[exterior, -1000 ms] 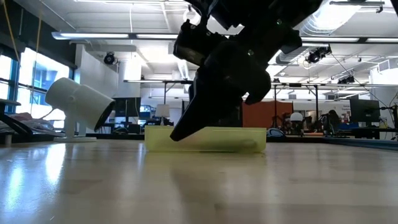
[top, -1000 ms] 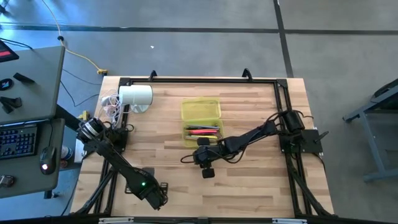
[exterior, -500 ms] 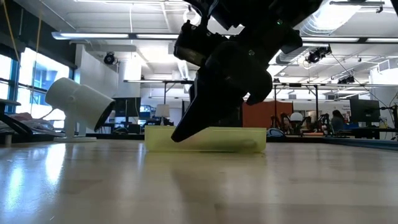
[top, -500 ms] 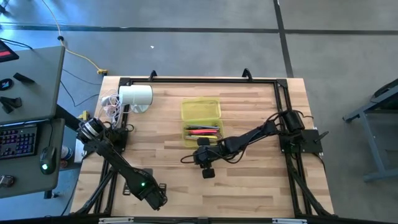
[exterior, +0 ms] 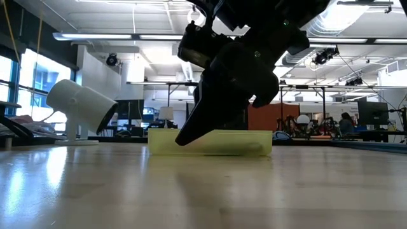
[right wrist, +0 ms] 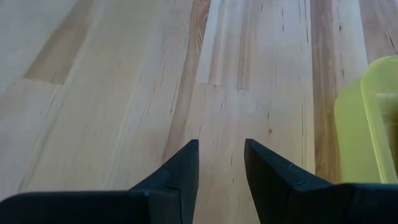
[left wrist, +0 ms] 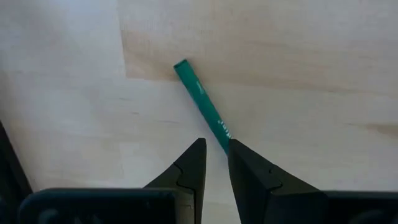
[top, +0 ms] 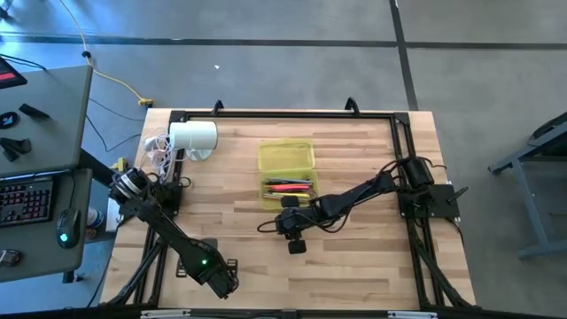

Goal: Pick & place school supplies into a supply box
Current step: Put the dark green crayon into the supply box

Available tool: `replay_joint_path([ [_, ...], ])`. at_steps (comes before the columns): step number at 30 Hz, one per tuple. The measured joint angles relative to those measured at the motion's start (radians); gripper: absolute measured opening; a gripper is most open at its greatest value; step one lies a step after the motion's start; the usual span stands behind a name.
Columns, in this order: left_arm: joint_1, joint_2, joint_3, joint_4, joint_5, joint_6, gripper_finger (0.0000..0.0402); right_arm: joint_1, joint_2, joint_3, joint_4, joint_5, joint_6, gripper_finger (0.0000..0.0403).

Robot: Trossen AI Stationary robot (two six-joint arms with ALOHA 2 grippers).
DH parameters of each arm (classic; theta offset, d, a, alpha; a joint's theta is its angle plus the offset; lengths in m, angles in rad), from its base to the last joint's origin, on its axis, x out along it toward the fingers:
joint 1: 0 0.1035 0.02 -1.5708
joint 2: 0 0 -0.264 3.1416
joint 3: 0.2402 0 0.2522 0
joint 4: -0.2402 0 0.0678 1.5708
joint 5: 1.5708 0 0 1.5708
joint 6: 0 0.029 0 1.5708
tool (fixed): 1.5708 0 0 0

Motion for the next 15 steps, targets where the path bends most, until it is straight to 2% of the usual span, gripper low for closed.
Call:
replay_joint_path([
  [15,0.0,0.062,0.003,0.018,-0.024,0.033,0.01,0.0,0.0,0.0,-0.007,0.0,0.0,0.0112],
])
